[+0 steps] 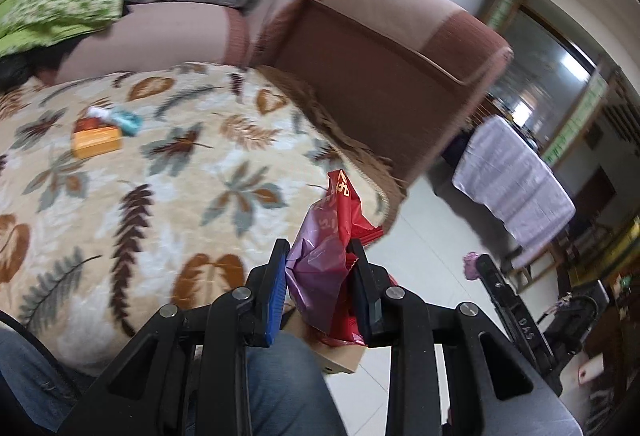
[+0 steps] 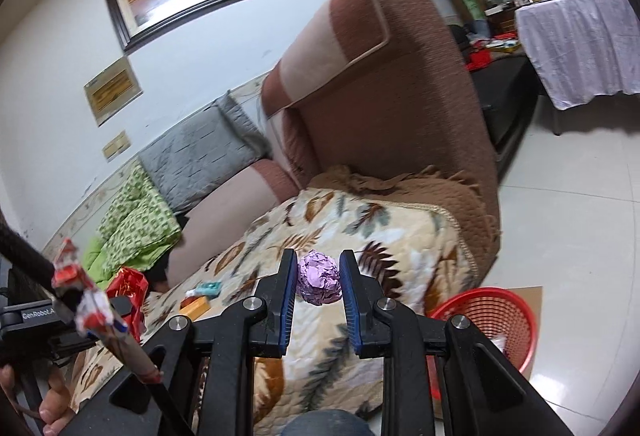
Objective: Collect trash
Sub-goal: 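Carry the candy bag and foil ball to the red wastebasket and release both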
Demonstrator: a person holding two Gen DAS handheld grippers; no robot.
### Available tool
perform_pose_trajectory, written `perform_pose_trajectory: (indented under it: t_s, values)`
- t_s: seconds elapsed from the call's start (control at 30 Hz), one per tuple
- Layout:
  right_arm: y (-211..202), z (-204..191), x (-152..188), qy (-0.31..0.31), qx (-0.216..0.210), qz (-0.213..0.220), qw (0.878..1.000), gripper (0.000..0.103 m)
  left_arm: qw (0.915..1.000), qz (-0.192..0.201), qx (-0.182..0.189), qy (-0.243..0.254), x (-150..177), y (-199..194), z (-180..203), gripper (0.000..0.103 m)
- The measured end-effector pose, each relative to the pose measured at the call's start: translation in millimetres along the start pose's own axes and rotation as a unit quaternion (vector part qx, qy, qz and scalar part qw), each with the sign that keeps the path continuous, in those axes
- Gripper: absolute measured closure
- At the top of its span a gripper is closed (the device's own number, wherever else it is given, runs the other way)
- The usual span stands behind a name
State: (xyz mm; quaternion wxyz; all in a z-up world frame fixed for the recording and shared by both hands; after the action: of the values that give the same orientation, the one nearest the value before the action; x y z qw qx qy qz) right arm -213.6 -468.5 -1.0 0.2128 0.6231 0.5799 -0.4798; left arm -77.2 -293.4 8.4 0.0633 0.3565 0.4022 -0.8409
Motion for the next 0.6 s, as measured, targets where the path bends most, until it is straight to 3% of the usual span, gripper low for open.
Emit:
perform_pose_trajectory:
  t_s: [0.37,0.6]
  values:
    - [-12,39,-8,0.02,0.042,0.006,0.999,0.08,0.9976,-0.027,0.035,0.054,6,33,64,0.075]
    - [-10,65,-7,0.046,0.061,-0.001,0.997,0.08,0.992,-0.072,0.06,0.085,24,66,97,0.075]
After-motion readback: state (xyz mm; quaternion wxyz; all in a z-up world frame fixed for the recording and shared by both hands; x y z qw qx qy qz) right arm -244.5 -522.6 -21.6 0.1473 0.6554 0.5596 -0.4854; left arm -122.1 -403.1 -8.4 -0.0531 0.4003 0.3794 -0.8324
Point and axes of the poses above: each gripper's, at about its wrist camera, not at the fingertips, and y roughly the way its jaws point, z to its right, x to its underside, the point moved 10 cm from there along y, roughly the way its jaws point, and after that the axes turned 2 degrees about -z, right-handed, at the moved point
